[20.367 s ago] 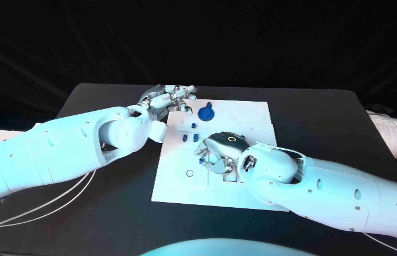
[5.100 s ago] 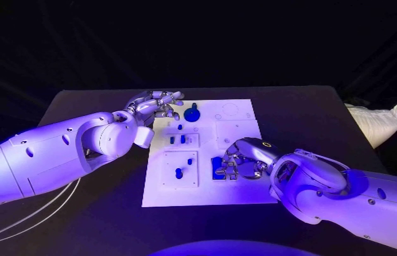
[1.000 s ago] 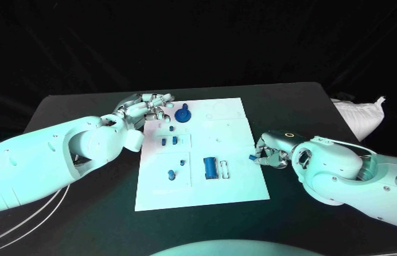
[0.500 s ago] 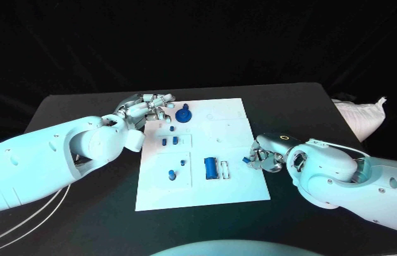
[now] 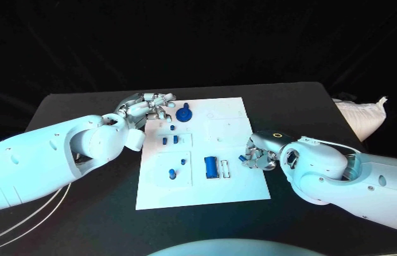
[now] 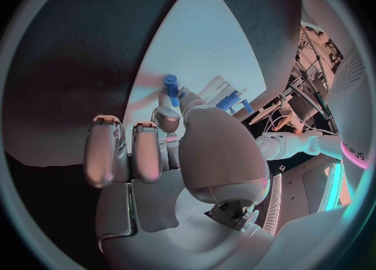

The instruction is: Assemble the parts on the task board

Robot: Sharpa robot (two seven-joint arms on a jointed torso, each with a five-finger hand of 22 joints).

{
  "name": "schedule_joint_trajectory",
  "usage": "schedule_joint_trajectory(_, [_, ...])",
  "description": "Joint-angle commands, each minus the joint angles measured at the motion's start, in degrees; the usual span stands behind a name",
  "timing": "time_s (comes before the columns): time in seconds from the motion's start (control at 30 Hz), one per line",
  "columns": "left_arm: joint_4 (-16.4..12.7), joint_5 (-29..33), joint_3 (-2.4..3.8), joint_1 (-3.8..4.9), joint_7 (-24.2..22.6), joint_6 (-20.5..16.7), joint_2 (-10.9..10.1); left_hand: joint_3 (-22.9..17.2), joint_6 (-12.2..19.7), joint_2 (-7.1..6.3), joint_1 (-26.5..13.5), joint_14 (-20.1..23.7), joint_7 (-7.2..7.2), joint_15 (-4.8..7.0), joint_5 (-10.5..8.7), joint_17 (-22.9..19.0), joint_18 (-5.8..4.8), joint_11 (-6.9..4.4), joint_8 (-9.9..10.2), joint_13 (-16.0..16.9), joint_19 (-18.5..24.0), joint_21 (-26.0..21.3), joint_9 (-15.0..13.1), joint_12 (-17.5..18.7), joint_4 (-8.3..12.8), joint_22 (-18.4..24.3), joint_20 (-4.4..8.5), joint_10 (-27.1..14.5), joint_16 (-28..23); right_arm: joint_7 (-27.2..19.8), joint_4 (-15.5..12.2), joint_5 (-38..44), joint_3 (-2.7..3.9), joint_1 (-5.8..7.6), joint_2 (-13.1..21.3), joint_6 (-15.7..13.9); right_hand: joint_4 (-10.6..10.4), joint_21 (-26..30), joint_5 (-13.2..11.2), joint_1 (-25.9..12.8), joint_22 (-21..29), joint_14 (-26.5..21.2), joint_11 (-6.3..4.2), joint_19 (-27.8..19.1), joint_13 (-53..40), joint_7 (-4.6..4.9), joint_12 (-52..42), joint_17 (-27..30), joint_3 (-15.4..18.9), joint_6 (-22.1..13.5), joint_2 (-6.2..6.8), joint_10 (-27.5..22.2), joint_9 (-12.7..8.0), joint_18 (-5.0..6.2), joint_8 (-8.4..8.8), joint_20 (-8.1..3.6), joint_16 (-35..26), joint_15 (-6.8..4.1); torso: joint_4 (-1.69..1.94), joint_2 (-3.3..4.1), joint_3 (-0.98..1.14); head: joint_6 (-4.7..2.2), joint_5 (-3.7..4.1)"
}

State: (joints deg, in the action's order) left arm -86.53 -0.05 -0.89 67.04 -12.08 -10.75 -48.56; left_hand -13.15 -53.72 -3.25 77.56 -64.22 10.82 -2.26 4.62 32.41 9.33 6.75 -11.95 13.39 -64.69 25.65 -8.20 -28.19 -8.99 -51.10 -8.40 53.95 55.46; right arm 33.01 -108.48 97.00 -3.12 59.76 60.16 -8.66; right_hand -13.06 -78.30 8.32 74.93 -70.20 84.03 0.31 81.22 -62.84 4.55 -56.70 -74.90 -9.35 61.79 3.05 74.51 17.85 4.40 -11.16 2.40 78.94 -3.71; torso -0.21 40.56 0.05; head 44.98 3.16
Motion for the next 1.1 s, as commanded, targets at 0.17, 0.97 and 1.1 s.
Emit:
schedule_joint_trajectory(0.17, [-0.17,-0.39,0.03,0.0,-0.04,1.02,-0.01,0.53,0.52,0.12,0.59,0.48,-0.01,-0.17,0.26,-0.1,1.08,0.01,-0.47,0.03,-0.36,-0.36,0.08,-0.38,0.04,0.15,0.1,-0.4,0.29,0.83,0.7,6.85,-0.53,-1.0,-0.84,7.15,-0.48,1.27,-0.84,-0.94,1.35,2.83,0.44,-1.06,2.13,0.85,2.84,0.09,0.17,-1.01,2.86,-2.0,-0.43,0.15,1.09,0.33,-1.3,0.37,-0.05,0.02,0.06,0.04,0.08])
schedule_joint_trajectory(0.97, [-0.13,-0.4,0.03,0.01,-0.07,1.26,0.03,0.61,0.58,0.12,0.61,0.5,0.0,-0.18,0.25,-0.12,1.08,0.03,-0.5,0.01,-0.37,-0.39,0.09,-0.39,0.03,0.18,0.09,-0.49,0.3,1.16,0.08,2.55,-0.54,-1.88,-1.01,-0.33,4.67,0.23,-2.34,4.65,-0.35,3.39,-0.28,0.02,1.41,0.18,1.87,-1.48,-10.62,0.04,-1.86,-0.78,0.12,-0.18,1.04,-0.21,-0.23,-0.22,-0.01,0.04,0.07,0.15,0.14])
schedule_joint_trajectory(1.1, [-0.11,-0.4,0.03,0.0,-0.06,1.26,0.04,0.61,0.58,0.12,0.61,0.5,0.0,-0.18,0.25,-0.12,1.08,0.03,-0.5,0.01,-0.37,-0.39,0.09,-0.39,0.03,0.18,0.09,-0.49,0.3,0.68,-1.05,-3.38,-0.5,-1.78,-0.28,-6.79,5.09,0.17,-2.38,3.72,-0.44,3.4,-0.19,0.08,1.4,0.22,1.85,-1.48,-12.75,0.05,-1.66,-0.56,0.31,-0.2,1.05,-0.14,-0.27,-0.15,0.01,0.0,0.04,0.15,0.11])
